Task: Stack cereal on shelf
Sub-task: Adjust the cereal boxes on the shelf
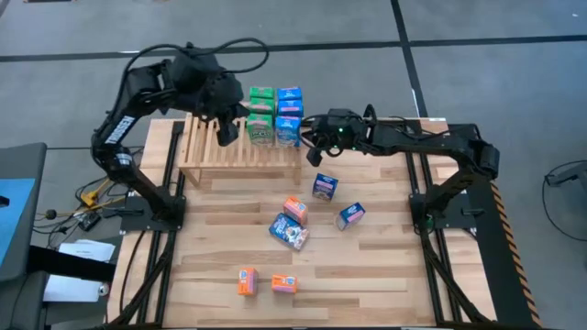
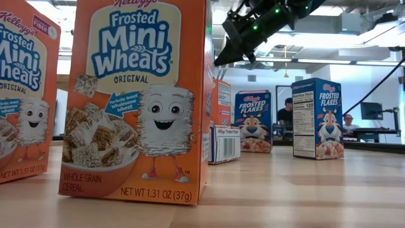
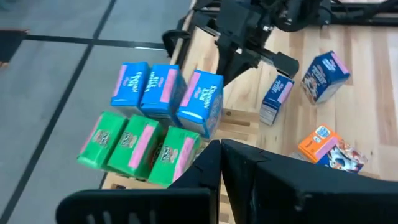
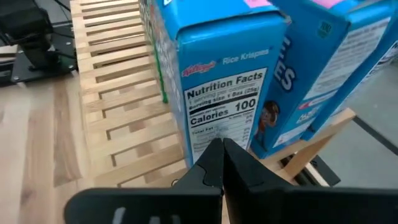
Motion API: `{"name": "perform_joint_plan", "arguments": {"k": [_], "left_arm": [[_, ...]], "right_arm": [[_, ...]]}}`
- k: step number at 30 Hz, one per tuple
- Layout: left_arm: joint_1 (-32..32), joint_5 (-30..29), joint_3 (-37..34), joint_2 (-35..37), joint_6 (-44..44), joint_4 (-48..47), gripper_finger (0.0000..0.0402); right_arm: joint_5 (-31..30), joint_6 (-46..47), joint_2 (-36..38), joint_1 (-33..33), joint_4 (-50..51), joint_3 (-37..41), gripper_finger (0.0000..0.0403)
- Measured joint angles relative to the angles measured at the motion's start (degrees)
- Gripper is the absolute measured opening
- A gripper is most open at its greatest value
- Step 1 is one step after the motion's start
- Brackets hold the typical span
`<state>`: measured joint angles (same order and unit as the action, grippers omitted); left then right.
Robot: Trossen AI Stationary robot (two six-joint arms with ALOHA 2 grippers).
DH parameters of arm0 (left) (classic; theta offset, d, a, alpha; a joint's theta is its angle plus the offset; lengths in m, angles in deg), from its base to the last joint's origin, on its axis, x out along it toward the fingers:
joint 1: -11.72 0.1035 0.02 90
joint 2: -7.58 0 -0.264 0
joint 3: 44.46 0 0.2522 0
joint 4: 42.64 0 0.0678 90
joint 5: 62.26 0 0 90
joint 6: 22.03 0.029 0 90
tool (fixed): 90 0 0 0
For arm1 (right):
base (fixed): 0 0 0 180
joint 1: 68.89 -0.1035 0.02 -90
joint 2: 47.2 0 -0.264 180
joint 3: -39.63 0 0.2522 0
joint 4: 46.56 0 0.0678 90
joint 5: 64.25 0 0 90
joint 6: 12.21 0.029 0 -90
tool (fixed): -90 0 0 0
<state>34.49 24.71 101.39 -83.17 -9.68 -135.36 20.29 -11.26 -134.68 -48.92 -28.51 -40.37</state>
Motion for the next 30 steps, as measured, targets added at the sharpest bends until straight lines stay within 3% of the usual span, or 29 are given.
{"name": "perform_joint_plan", "arguments": {"k": [16,30], "left_arm": [[0.0,-0.4,-0.1,0.0,-0.2,0.0,0.0],[0.0,-0.7,-0.1,0.0,0.7,0.1,0.0]], "right_arm": [[-2.5,-2.5,2.7,6.1,-5.2,0.0,0.0017],[-0.3,-2.4,-1.7,6.6,-11.4,0.0,0.0017]]}}
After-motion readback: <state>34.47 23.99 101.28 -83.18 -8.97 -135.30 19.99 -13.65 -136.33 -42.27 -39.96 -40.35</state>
